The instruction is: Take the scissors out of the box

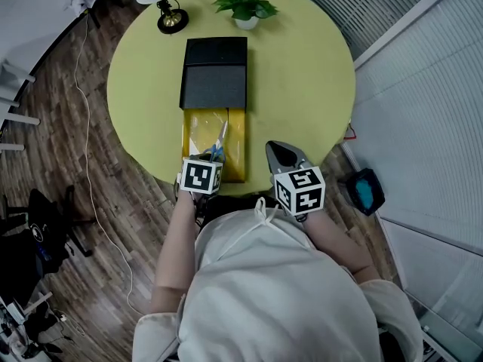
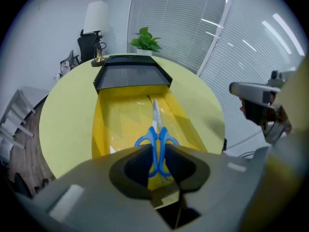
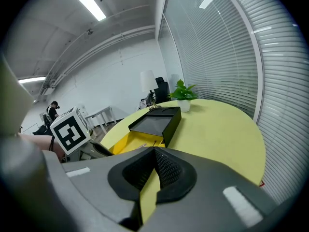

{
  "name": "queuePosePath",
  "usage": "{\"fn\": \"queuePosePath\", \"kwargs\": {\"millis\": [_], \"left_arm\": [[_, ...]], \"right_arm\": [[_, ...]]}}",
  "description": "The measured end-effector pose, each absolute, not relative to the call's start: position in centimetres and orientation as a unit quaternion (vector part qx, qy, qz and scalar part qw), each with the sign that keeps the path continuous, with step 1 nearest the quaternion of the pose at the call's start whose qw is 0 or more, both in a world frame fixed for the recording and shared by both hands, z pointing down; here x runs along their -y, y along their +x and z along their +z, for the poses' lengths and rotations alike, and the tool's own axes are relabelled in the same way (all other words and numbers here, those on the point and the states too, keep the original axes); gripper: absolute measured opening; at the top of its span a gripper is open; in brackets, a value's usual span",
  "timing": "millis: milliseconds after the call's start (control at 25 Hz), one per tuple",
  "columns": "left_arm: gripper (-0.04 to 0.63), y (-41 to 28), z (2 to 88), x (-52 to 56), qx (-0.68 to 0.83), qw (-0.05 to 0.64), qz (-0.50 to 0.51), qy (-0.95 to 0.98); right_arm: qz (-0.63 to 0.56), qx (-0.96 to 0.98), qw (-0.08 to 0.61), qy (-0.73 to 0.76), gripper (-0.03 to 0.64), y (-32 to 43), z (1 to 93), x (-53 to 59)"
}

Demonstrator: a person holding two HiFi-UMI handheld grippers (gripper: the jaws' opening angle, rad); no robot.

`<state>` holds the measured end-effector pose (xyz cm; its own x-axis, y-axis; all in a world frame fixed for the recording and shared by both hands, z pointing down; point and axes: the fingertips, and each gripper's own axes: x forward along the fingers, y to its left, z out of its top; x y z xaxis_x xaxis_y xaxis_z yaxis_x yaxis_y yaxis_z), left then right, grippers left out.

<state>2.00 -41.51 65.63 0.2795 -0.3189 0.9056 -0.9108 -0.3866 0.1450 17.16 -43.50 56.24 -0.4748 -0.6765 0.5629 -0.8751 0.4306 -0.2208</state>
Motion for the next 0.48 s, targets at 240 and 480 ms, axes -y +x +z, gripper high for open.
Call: {"fn": "queuePosePath", "kwargs": {"millis": [240,480], "left_arm": [[0.091,2.5,60.7,41.7,0.468,0.303,0.355,0.75],[0.091,2.9,55.4,42.3,0.501,0.247,0.29,0.777]], "right_arm": [[0.236,0.824,0.19,0.479,-0.002,17.4,55.0,42.2],[0.213,0.824,0.172,0.496,-0.002,17.7,53.1,41.6]]}}
